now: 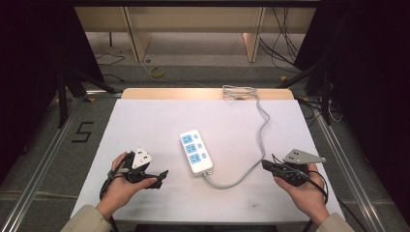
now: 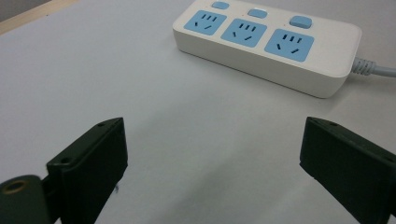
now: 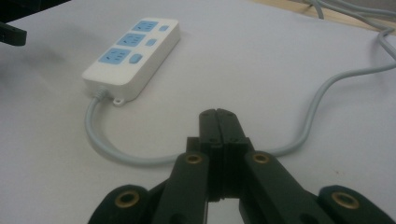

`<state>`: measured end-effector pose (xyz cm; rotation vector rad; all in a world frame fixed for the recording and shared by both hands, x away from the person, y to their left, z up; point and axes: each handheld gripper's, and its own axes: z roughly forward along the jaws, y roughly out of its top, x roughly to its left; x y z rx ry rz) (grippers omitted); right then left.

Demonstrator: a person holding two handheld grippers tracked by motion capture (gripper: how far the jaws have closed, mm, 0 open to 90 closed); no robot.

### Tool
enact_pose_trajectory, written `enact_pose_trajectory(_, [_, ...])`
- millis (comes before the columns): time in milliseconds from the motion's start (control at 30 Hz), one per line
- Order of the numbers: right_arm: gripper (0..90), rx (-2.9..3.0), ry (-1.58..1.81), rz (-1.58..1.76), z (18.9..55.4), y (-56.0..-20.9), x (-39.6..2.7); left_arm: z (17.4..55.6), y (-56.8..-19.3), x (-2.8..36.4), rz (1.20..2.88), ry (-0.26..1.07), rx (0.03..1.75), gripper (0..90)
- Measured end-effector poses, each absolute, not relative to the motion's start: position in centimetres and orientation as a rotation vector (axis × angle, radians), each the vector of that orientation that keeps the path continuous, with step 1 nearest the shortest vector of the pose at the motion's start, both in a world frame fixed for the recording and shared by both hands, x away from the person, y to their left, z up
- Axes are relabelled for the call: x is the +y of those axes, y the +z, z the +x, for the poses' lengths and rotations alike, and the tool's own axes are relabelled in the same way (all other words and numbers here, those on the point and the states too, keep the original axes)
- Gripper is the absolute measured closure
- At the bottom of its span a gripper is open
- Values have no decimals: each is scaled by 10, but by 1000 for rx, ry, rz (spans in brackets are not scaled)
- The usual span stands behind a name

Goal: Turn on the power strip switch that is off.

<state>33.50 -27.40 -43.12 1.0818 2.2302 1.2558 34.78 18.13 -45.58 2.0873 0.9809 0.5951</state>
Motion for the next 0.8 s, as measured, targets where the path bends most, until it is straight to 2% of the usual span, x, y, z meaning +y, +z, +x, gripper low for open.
enact_pose_trajectory(800, [900, 2274, 1269, 1089, 349, -420, -248, 348, -456, 180, 2085, 600, 977, 76])
